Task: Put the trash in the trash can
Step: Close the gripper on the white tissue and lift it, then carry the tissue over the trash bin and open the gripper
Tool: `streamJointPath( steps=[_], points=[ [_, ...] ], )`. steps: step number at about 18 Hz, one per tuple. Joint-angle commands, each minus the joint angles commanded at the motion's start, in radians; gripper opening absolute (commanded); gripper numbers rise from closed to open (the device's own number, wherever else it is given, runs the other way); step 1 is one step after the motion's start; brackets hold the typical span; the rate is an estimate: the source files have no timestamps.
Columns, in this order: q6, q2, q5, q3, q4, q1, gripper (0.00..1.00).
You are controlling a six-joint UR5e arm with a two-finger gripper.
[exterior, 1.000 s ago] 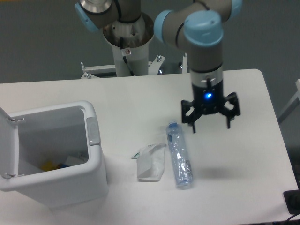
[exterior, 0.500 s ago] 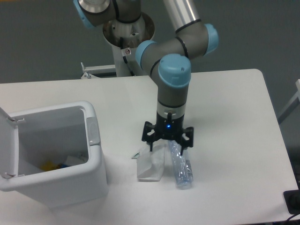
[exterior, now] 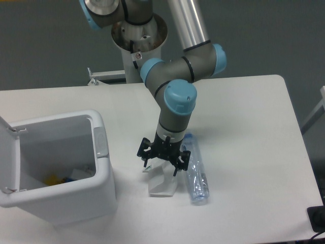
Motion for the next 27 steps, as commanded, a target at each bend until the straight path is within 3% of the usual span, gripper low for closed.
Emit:
streamJointPath(
  steps=[2, 6, 9, 12, 16, 20, 23, 25, 27],
  points=[
    [-0.002, -0.005, 0.002, 0.002, 0.006, -0.008, 0.57],
    [-0.002, -0.006, 0.003, 0.000, 0.006, -0.009, 0.30],
    [-0.003, -0.006, 0.000, 0.002, 0.006, -0.011, 0.02],
    [-0.003, -0.003, -0.005, 0.015, 0.006, -0.011, 0.00],
    [-0.083, 0.029, -0.104, 0.104, 0.006, 0.001, 0.00],
    [-0.187, 0.057, -0.212, 0.292, 0.005, 0.047, 0.00],
    [-0.375, 0.078, -0.335, 0.432, 0.005, 0.100, 0.00],
    [-0.510, 0.141, -0.391, 0.494, 0.005, 0.104, 0.00],
    [-0.567, 0.204, -0.391, 0.480, 0.002, 0.088, 0.00]
  ],
)
